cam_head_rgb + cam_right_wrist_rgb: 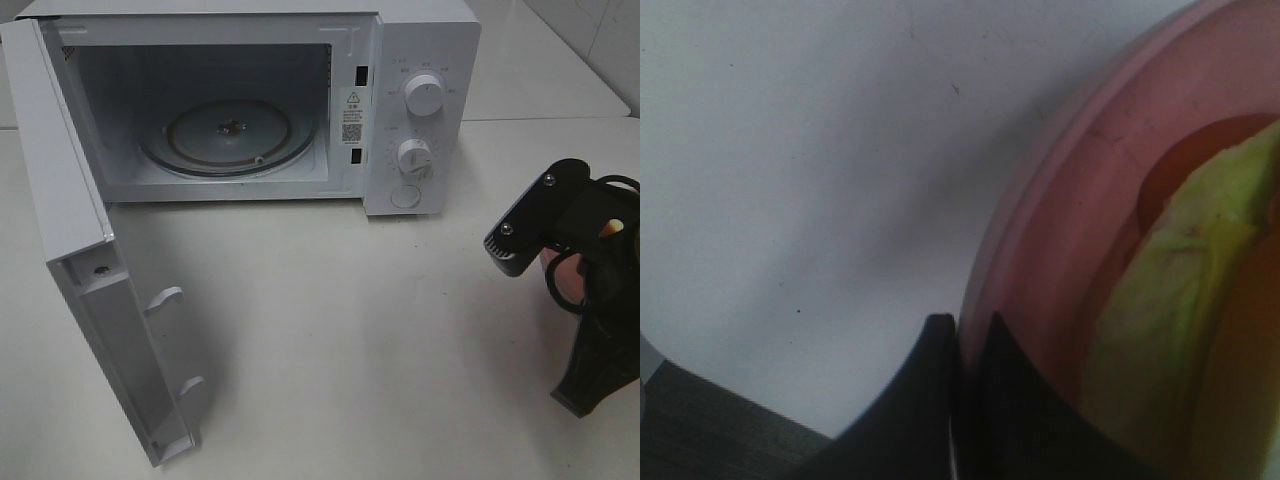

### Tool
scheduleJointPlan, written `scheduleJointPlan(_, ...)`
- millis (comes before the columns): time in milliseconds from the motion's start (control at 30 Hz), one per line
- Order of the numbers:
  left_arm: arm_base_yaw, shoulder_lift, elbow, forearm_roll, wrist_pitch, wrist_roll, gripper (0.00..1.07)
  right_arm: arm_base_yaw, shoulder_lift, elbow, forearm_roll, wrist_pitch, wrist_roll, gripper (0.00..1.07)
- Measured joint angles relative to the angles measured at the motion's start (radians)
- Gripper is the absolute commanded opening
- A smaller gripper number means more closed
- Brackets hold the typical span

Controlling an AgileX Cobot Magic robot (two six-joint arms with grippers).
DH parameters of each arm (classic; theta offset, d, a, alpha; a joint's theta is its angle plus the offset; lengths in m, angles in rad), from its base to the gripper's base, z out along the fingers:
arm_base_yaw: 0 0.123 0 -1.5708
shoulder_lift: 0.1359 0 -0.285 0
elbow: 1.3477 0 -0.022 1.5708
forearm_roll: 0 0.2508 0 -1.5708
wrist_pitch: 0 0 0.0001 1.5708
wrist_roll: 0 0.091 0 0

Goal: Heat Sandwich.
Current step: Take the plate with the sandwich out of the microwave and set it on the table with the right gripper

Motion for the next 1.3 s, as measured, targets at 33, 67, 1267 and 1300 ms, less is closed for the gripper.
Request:
scheduleJointPlan(33,0.000,0.000,0.000,0.000,0.000,0.000,0.98,0.000,0.000,0.000,0.000,0.000,0.000,0.00)
scheduleJointPlan(67,0.000,0.000,0.000,0.000,0.000,0.000,0.98,0.000,0.000,0.000,0.000,0.004,0.016,0.00)
scheduleJointPlan(1267,0.000,0.000,0.000,0.000,0.000,0.000,0.98,-0.258,0.227,0.000,-0.214,-0.263,0.327,0.02)
scheduleJointPlan(1300,0.000,0.000,0.000,0.000,0.000,0.000,0.98,-0.265,0.235,0.000,-0.221,-0.273,0.334,0.02)
